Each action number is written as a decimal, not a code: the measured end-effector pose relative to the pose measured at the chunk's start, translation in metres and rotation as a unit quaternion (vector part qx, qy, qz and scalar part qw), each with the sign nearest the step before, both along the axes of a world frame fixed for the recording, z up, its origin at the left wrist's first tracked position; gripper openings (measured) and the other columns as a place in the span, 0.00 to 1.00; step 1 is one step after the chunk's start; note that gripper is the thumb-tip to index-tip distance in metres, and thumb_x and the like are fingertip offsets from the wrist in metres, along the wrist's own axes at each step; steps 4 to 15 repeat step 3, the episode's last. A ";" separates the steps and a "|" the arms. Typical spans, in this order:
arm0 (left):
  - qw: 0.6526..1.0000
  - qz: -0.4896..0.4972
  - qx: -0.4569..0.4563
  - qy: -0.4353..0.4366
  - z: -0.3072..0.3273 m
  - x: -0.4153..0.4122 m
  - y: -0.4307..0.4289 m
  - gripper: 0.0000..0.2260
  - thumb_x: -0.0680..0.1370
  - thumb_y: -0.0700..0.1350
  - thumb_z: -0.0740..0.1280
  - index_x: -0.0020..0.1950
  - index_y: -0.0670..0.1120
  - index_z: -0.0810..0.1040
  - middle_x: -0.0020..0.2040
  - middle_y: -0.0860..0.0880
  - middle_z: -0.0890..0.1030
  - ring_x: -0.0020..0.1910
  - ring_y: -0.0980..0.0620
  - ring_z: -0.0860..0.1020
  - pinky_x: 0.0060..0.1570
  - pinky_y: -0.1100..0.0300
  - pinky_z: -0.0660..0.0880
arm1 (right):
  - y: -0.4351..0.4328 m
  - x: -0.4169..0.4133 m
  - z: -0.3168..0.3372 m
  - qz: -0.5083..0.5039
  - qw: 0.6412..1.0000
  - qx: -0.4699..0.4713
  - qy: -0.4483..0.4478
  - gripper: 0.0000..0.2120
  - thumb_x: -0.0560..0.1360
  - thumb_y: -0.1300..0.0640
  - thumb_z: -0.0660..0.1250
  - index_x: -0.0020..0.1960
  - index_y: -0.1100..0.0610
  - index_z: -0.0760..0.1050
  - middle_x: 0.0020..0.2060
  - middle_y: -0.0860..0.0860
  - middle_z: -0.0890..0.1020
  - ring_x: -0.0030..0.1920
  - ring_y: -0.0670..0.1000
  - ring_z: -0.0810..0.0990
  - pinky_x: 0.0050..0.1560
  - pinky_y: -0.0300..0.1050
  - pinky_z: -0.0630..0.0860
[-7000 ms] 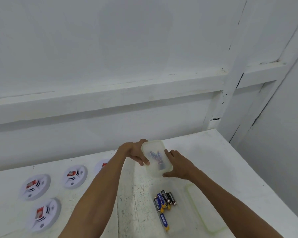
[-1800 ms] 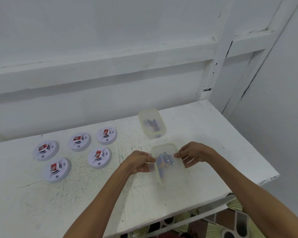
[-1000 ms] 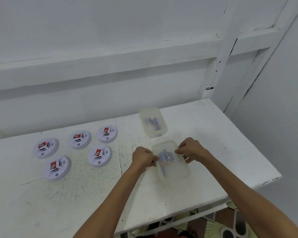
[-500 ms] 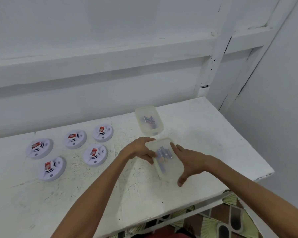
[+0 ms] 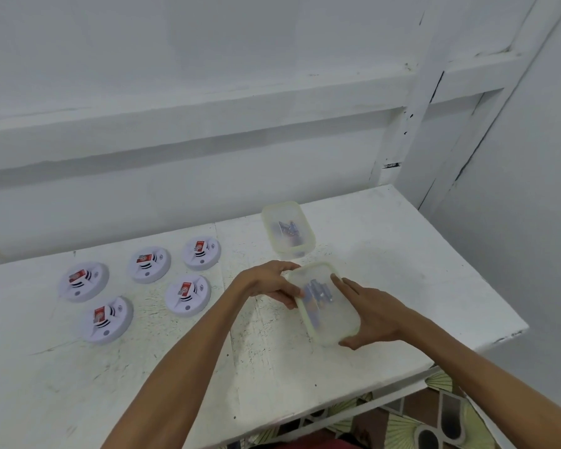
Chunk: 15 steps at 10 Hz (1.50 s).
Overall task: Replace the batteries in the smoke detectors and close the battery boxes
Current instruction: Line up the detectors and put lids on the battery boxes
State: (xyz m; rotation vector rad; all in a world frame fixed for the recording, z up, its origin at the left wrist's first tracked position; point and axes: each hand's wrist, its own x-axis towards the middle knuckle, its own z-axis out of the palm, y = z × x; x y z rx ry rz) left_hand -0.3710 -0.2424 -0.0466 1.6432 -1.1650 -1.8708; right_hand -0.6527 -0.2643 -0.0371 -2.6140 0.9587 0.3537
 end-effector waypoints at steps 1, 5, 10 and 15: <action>0.999 0.039 -0.023 -0.008 -0.005 -0.003 0.015 0.35 0.73 0.40 0.80 0.76 0.44 0.69 0.56 0.38 0.86 0.51 0.38 0.86 0.57 0.47 0.83 | 0.012 -0.002 0.009 -0.053 0.997 0.049 -0.022 0.64 0.62 0.28 0.72 0.79 0.44 0.30 0.79 0.46 0.56 0.68 0.49 0.70 0.63 0.44 0.72; 0.992 0.099 -0.069 -0.036 -0.004 0.002 0.112 0.25 0.82 0.52 0.70 0.76 0.46 0.69 0.58 0.47 0.86 0.55 0.44 0.85 0.60 0.49 0.82 | 0.042 -0.020 0.061 -0.155 0.986 0.049 -0.040 0.55 0.64 0.22 0.64 0.80 0.41 0.43 0.75 0.42 0.65 0.68 0.40 0.71 0.65 0.40 0.72; 0.992 0.099 -0.069 -0.036 -0.004 0.002 0.112 0.25 0.82 0.52 0.70 0.76 0.46 0.69 0.58 0.47 0.86 0.55 0.44 0.85 0.60 0.49 0.82 | 0.042 -0.020 0.061 -0.155 0.986 0.049 -0.040 0.55 0.64 0.22 0.64 0.80 0.41 0.43 0.75 0.42 0.65 0.68 0.40 0.71 0.65 0.40 0.72; 0.992 0.099 -0.069 -0.036 -0.004 0.002 0.112 0.25 0.82 0.52 0.70 0.76 0.46 0.69 0.58 0.47 0.86 0.55 0.44 0.85 0.60 0.49 0.82 | 0.042 -0.020 0.061 -0.155 0.986 0.049 -0.040 0.55 0.64 0.22 0.64 0.80 0.41 0.43 0.75 0.42 0.65 0.68 0.40 0.71 0.65 0.40 0.72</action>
